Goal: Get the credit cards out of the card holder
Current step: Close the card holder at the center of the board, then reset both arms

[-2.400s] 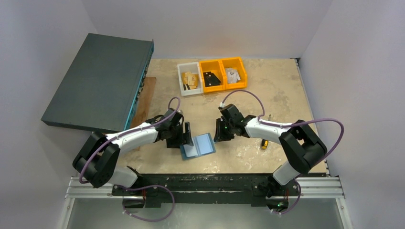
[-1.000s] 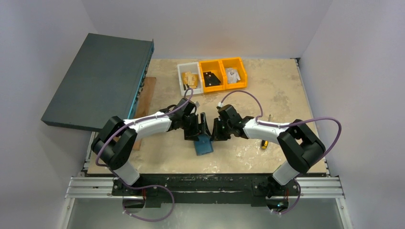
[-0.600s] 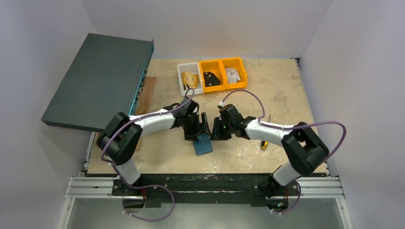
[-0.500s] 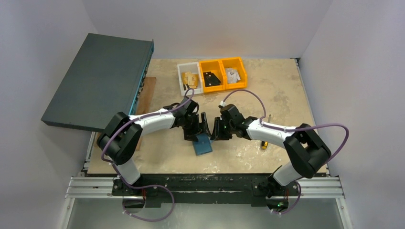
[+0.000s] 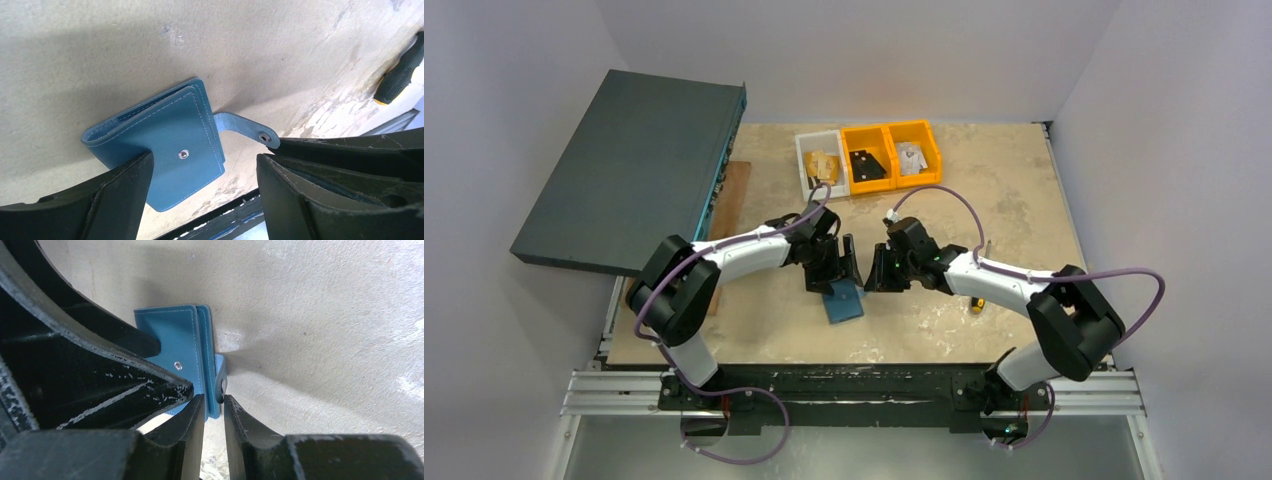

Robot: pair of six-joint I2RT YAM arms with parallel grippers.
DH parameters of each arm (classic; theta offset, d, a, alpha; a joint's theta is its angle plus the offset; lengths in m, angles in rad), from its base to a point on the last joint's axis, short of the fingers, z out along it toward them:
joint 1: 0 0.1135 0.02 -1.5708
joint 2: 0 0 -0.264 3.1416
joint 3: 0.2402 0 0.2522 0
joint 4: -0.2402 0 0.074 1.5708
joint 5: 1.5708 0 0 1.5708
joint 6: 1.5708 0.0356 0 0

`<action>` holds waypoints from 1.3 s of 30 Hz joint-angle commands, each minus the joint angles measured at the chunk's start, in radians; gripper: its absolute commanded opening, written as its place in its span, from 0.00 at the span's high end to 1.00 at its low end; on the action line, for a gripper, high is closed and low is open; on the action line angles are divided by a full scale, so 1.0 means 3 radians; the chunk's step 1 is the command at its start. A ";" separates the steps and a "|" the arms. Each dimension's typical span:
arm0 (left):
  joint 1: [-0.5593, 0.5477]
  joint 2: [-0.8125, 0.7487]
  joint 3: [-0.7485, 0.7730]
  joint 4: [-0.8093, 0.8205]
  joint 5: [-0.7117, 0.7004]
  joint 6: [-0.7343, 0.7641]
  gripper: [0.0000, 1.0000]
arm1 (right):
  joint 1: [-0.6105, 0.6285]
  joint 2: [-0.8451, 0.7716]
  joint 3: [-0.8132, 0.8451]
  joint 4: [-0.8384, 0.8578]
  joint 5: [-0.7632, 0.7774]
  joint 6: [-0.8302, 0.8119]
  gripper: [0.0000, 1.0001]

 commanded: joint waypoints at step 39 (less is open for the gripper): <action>0.0143 -0.1441 0.0248 -0.0904 -0.0897 0.0836 0.18 | 0.0074 -0.0453 0.0539 -0.0134 0.0260 -0.0031 0.39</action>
